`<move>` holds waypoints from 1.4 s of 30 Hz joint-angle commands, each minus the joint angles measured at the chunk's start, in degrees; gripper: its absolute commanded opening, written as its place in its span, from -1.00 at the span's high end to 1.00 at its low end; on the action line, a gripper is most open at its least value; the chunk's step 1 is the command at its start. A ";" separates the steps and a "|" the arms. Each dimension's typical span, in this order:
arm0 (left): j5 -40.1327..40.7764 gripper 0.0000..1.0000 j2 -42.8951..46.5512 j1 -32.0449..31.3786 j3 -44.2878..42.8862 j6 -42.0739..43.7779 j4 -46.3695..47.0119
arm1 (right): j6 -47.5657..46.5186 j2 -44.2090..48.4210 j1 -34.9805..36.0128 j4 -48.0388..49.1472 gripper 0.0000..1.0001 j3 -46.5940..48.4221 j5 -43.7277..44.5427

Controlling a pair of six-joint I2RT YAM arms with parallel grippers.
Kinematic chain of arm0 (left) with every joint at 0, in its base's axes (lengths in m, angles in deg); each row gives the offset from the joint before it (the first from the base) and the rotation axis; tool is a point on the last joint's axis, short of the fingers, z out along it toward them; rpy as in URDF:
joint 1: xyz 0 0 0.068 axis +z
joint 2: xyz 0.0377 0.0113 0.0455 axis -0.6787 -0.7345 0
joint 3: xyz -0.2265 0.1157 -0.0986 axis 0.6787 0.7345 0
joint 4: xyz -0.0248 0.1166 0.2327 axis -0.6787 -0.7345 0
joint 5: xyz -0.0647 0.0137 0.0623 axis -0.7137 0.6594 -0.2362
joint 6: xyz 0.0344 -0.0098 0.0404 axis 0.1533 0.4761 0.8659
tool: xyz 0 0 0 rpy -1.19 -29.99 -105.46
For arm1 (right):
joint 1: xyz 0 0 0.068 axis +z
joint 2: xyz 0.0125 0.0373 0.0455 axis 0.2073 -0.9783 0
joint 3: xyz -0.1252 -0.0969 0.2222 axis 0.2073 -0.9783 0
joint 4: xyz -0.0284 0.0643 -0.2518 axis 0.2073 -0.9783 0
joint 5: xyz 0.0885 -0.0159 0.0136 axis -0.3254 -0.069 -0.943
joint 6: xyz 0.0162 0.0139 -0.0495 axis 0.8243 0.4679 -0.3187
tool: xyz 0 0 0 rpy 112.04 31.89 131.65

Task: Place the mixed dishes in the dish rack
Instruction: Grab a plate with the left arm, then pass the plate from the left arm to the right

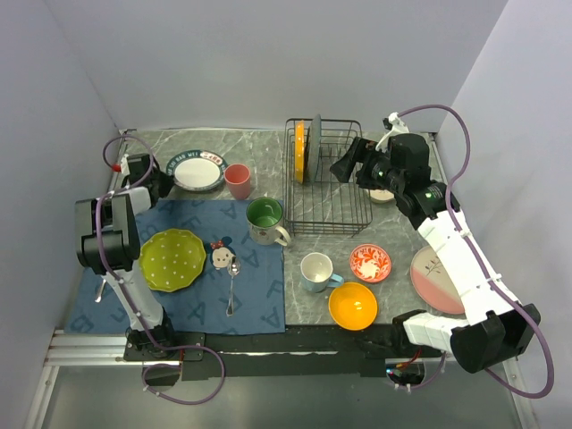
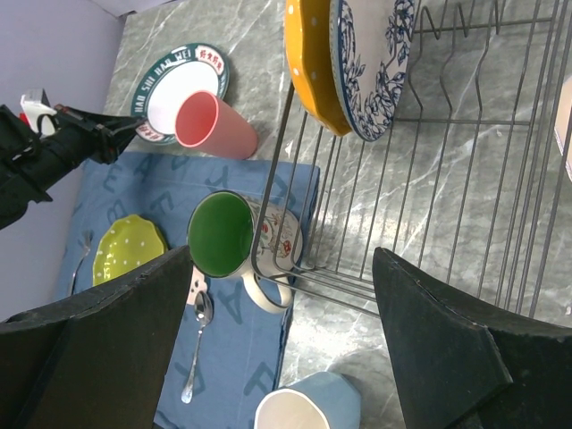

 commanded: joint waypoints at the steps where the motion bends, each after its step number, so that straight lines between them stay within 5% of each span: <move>1: -0.13 0.98 4.61 0.09 -2.97 -0.21 -2.64 | 0.48 0.42 0.32 1.28 -0.78 1.29 0.48; 17: -4.53 0.98 12.44 0.17 -8.60 0.66 -2.80 | -0.93 -1.34 1.55 1.19 -0.77 3.49 0.56; 24: -9.98 0.98 14.20 0.09 -15.62 4.79 -14.39 | -7.50 -3.45 5.15 0.49 -0.79 6.82 1.61; 42: -11.56 0.98 31.94 -9.75 -13.79 9.28 -26.36 | -34.74 -10.38 33.35 4.79 -1.00 16.41 24.28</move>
